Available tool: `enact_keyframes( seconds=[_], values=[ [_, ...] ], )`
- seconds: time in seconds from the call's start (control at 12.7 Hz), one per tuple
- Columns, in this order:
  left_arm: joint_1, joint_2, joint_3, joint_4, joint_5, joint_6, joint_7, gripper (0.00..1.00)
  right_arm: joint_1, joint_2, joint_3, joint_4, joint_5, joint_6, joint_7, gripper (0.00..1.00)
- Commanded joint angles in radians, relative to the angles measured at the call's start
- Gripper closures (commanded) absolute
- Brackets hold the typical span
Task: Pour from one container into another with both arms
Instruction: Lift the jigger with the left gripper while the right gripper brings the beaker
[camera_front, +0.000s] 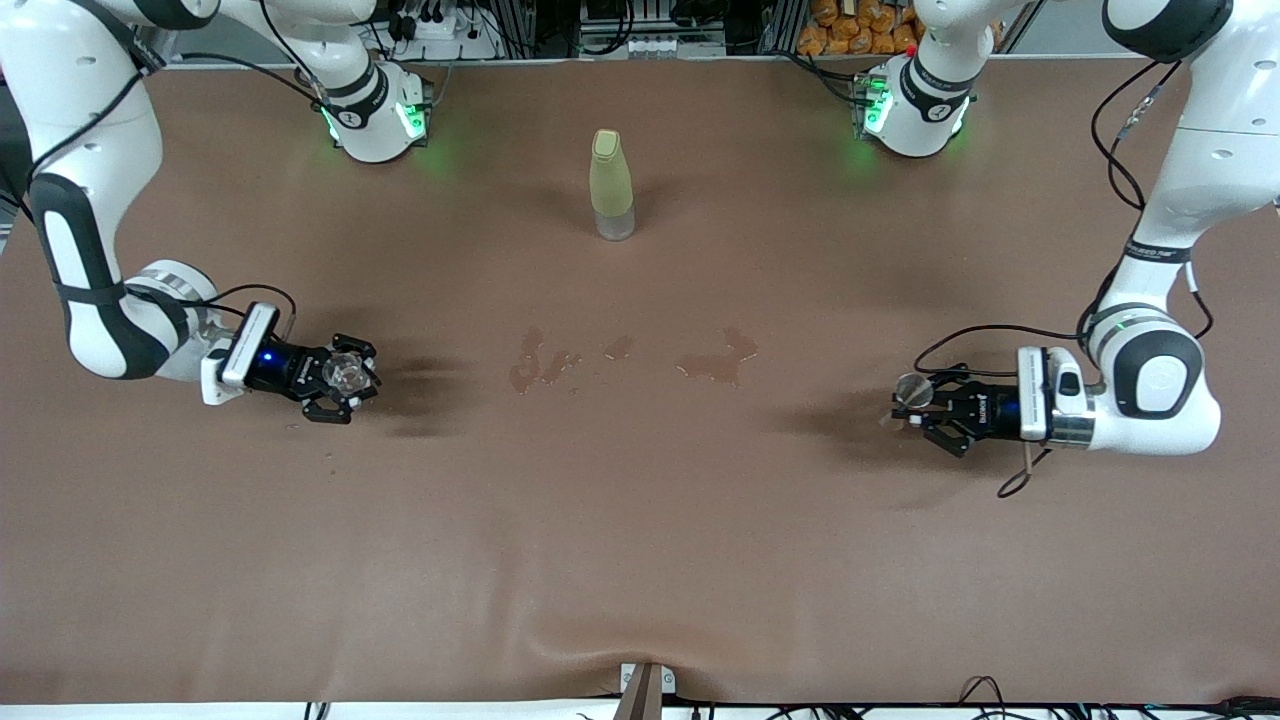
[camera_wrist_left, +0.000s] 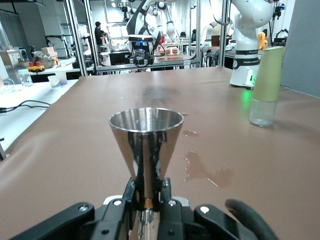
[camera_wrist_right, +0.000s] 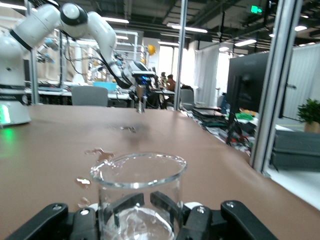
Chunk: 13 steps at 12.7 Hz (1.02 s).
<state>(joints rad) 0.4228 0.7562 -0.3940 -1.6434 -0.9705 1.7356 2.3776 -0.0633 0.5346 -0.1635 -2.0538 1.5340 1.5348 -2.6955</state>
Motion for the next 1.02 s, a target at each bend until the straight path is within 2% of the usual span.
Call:
enact_keyframes(
  seconds=[0.0, 0.16, 0.39, 0.55, 0.94],
  values=[
    [-0.045, -0.014, -0.025, -0.015, -0.063, 0.059, -0.009, 1.0, 0.016, -0.097, -0.005, -0.035, -0.057, -0.024, 0.081, 1.0],
    [-0.11, -0.014, -0.025, -0.032, -0.144, 0.105, -0.006, 1.0, 0.016, -0.169, -0.005, -0.037, -0.095, -0.044, 0.176, 1.0],
    [-0.223, -0.014, -0.025, -0.064, -0.27, 0.194, 0.009, 1.0, 0.023, -0.247, -0.007, -0.037, -0.097, -0.139, 0.331, 1.0],
    [-0.313, -0.009, -0.025, -0.067, -0.348, 0.286, 0.017, 1.0, 0.026, -0.294, -0.007, -0.042, -0.098, -0.14, 0.397, 1.0],
    [-0.539, 0.011, -0.023, -0.049, -0.591, 0.47, 0.098, 1.0, 0.088, -0.32, -0.007, -0.058, -0.098, -0.14, 0.434, 1.0]
  ],
)
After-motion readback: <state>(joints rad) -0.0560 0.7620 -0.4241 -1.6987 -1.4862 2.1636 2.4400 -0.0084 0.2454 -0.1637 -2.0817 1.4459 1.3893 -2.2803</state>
